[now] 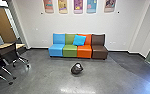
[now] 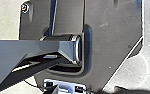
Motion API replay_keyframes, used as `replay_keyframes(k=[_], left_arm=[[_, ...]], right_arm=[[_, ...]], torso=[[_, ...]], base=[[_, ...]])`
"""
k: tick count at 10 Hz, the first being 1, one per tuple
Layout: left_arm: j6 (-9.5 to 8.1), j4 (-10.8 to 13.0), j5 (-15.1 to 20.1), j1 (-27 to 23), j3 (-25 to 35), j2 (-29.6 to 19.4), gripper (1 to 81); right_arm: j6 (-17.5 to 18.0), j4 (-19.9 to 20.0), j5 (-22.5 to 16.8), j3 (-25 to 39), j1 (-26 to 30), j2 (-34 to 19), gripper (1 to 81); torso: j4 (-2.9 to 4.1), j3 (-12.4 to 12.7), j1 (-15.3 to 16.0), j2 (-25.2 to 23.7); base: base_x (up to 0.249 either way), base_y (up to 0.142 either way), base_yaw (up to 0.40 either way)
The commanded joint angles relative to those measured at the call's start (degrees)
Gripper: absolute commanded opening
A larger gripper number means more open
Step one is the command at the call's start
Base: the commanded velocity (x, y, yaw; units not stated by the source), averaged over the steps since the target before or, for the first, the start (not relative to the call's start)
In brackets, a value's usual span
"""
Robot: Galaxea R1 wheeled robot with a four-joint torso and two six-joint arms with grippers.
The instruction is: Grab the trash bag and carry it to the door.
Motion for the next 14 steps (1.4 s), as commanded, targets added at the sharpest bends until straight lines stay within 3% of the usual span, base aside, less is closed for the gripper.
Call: replay_keyframes(k=[1,14], left_arm=[[0.11,-0.03,3.97,-1.81,0.18,0.13,81.1],[0.11,0.14,3.97,-1.81,0.18,-0.05,81.1]], right_arm=[[-0.65,-0.81,-3.51,0.44,1.32,0.46,81.1],[-0.65,-0.9,-3.51,0.45,1.49,0.73,81.1]], torso=[[0.0,0.0,0.0,0.0],[0.0,0.0,0.0,0.0]], base=[[0.156,0.0,0.0],[0.152,0.0,0.0]])
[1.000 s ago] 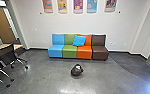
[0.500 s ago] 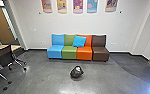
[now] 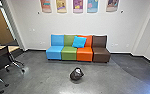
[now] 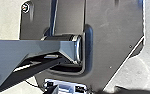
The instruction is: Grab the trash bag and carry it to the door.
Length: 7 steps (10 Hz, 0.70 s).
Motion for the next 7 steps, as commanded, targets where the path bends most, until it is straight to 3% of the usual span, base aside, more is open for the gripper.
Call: replay_keyframes(k=[1,7], left_arm=[[0.11,0.03,3.97,-1.81,0.18,0.09,81.1],[0.11,-0.06,3.97,-1.81,0.26,0.0,81.1]], right_arm=[[-0.65,-0.9,-3.49,0.45,1.55,0.6,81.1],[-0.73,-0.9,-3.49,0.45,1.56,0.61,81.1]], torso=[[0.0,0.0,0.0,0.0],[0.0,-0.02,0.0,0.02]], base=[[0.149,0.0,0.0],[0.15,0.0,0.0]])
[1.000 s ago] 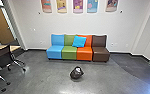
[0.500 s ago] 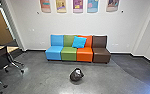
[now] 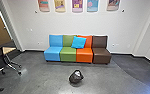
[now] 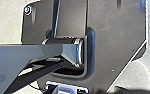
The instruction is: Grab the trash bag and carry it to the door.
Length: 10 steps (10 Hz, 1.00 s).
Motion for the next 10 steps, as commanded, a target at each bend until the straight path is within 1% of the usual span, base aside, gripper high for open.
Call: replay_keyframes(k=[1,10], left_arm=[[0.11,-0.04,4.05,-1.37,0.18,0.09,81.1],[0.11,-0.04,4.05,-1.37,0.18,0.18,81.1]], right_arm=[[-0.59,-0.76,-3.6,0.47,1.05,0.22,81.1],[-0.59,-0.85,-3.51,0.38,1.05,0.04,81.1]], torso=[[0.0,0.0,0.0,0.0],[0.0,0.0,-0.05,0.02]], base=[[0.149,0.0,0.0],[0.148,0.0,0.0]])
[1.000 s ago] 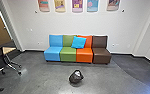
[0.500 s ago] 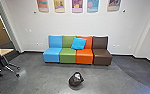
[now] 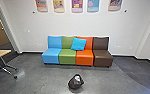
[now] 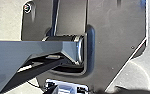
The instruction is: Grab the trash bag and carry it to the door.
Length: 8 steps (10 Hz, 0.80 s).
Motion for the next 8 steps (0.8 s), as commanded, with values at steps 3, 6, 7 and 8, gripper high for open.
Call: replay_keyframes(k=[3,6,7,8], left_arm=[[0.11,0.03,3.97,-1.81,0.18,0.29,81.1],[0.11,-0.06,3.97,-1.81,0.18,0.2,81.1],[0.11,-0.06,3.97,-1.81,0.18,0.11,81.1],[0.11,-0.06,3.97,-1.81,0.27,0.11,81.1]], right_arm=[[-0.56,-0.71,-3.4,0.39,1.32,0.07,81.1],[-0.48,-0.71,-3.49,0.39,1.41,0.07,81.1],[-0.56,-0.71,-3.49,0.39,1.32,0.24,81.1],[-0.56,-0.71,-3.49,0.39,1.15,0.24,81.1]], torso=[[0.0,0.0,0.0,0.0],[0.0,0.0,0.0,0.0],[0.0,0.0,0.0,0.0],[0.0,0.0,0.0,0.0]], base=[[0.146,0.0,0.0],[0.146,0.0,0.0],[0.146,0.0,0.0],[0.146,0.0,0.0]])
